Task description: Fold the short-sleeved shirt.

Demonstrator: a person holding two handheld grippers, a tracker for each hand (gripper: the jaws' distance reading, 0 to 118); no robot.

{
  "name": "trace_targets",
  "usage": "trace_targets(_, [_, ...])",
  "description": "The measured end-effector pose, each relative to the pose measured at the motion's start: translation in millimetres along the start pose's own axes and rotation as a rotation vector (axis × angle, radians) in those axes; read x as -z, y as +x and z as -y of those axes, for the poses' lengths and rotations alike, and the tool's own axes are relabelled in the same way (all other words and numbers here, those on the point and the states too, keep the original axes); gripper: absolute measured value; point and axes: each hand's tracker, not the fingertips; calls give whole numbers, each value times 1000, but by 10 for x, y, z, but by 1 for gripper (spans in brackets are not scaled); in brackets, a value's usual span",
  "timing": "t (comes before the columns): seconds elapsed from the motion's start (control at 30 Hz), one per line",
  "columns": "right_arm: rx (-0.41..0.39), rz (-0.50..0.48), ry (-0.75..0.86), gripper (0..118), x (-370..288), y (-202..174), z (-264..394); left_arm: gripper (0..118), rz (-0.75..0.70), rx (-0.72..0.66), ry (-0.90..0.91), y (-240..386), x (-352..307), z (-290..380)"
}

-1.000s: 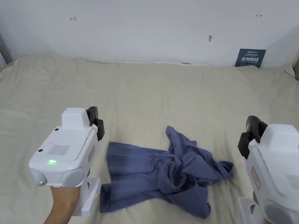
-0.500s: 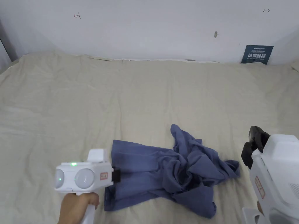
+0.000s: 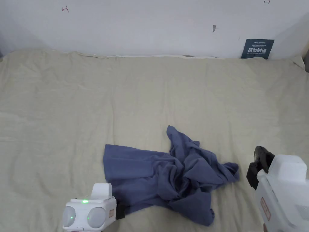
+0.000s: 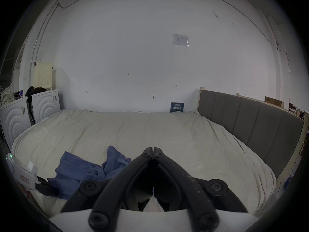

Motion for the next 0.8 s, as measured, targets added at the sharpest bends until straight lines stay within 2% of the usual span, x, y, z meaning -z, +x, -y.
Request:
trace_targets(0.03, [0,3,-12,1,32,18,20,11,19,2,14,9,-23,-2])
trace_targets(0.07, [1,6,-30,1,77,38,40,11,71,-9,24,-4,-14,-33])
trace_targets(0.1, [8,12,-54,2,135,63,63,11,49,-12,10,15,-20,-59])
trace_targets(0.13, [17,19,-81,9,195,83,83,11,50,-3,5,33,-37,-64])
trace_targets(0.2, [28,16,-161,34,383,134,123,11,36,38,73,30,-109,-75])
trace_targets(0.33, [48,12,-343,99,917,221,220,11,78,53,173,-43,-291,-140])
trace_targets(0.37, [49,32,-399,108,1090,217,259,11,114,46,196,-71,-323,-158])
trace_targets(0.5, [60,-30,-514,112,1622,222,426,11,157,37,227,-133,-363,-203])
trace_targets(0.7, [-52,-94,-679,110,2232,99,736,11,168,23,209,-204,-216,-221])
trace_targets(0.73, [-66,-115,-705,99,2283,70,785,11,170,17,206,-195,-216,-234])
trace_targets(0.8, [-58,-122,-737,59,2280,10,868,11,171,12,198,-213,-188,-239])
